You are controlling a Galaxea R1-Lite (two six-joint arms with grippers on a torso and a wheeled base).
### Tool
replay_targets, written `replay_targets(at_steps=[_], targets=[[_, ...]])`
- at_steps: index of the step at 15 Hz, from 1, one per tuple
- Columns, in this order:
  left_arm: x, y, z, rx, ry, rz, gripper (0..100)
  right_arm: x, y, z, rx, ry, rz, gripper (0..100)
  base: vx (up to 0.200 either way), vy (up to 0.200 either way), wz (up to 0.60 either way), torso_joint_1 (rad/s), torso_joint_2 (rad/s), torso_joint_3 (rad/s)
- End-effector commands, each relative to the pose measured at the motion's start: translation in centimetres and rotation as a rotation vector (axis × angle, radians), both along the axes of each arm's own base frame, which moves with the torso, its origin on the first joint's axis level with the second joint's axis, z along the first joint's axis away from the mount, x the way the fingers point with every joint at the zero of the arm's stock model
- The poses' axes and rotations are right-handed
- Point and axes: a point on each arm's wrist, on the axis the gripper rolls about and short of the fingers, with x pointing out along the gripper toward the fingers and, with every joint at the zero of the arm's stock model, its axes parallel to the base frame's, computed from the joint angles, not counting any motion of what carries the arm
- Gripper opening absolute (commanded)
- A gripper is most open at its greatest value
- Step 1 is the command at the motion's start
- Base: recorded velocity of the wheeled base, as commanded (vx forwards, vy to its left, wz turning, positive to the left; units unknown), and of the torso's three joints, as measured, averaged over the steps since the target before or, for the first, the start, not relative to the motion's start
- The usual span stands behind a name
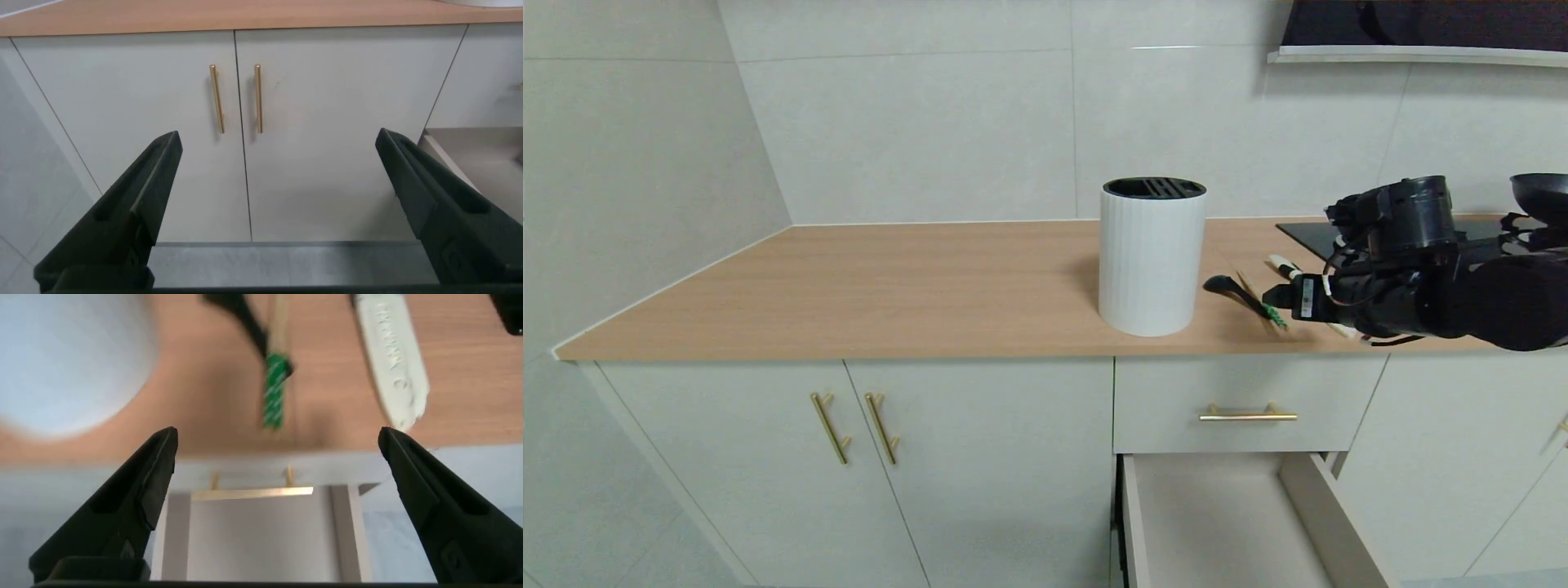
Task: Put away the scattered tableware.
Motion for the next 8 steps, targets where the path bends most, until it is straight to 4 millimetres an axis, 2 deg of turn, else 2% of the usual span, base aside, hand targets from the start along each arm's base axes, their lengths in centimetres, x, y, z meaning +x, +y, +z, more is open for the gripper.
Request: replay_targets(at_steps=[1, 8], targets=[[0.0, 0.0, 0.0, 0.0, 0.0, 0.0, 100, 1.4, 0.2, -1.9, -0.007, 0.033, -0.006, 100, 0.0, 0.0, 0.0, 0.0, 0.0, 0.0], [0.0, 0.0, 0.0, 0.0, 0.0, 0.0, 100, 3.0, 0.7, -3.8, -0.012, 0.035, -0.007, 100, 0.0, 0.0, 0.0, 0.0, 0.0, 0.0]])
